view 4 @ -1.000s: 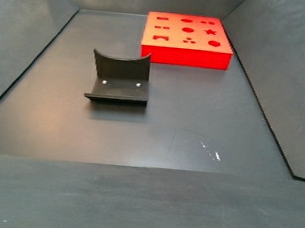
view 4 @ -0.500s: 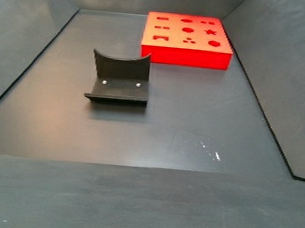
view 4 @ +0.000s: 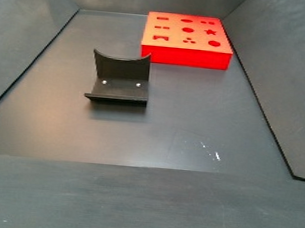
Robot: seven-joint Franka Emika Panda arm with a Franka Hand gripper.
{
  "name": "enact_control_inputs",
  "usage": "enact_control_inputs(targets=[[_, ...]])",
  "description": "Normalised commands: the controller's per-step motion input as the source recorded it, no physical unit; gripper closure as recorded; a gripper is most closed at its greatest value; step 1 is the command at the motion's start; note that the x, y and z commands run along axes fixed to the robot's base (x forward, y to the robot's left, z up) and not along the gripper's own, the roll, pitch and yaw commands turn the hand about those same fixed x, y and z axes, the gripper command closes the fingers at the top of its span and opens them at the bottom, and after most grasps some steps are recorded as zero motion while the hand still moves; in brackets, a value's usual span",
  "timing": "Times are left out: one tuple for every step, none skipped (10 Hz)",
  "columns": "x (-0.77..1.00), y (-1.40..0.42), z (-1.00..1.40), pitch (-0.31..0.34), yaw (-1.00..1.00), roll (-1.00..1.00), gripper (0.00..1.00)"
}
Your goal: Insert the oval object.
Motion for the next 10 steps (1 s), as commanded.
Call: enact_control_inputs(targets=[[-0.02, 0.00, -0.06, 0.031, -1.00, 0.03, 1.00], [-0.07, 0.00, -0.11, 0.066, -1.00, 0.09, 1.00], [-0.08, 0.00, -0.11, 0.074, -1.00, 0.09, 1.00], [0.00, 0.00, -0.19, 0.019, -1.00, 0.00, 1.00], [0.00, 0.00, -0.20, 0.000, -1.00, -0.03, 1.00], [0.00, 0.00, -0.17, 0.000, -1.00, -0.06, 1.00], [0.00, 0.00, -0.14, -0.044, -1.00, -0.12, 1.00], [0.03, 0.00, -0.14, -0.180, -0.88, -0.23, 1.00], [0.07, 0.00, -0.13, -0.194, -0.84, -0.25, 1.00], [0.09, 0.00, -0.16, -0.177, -0.85, -0.24, 1.00]])
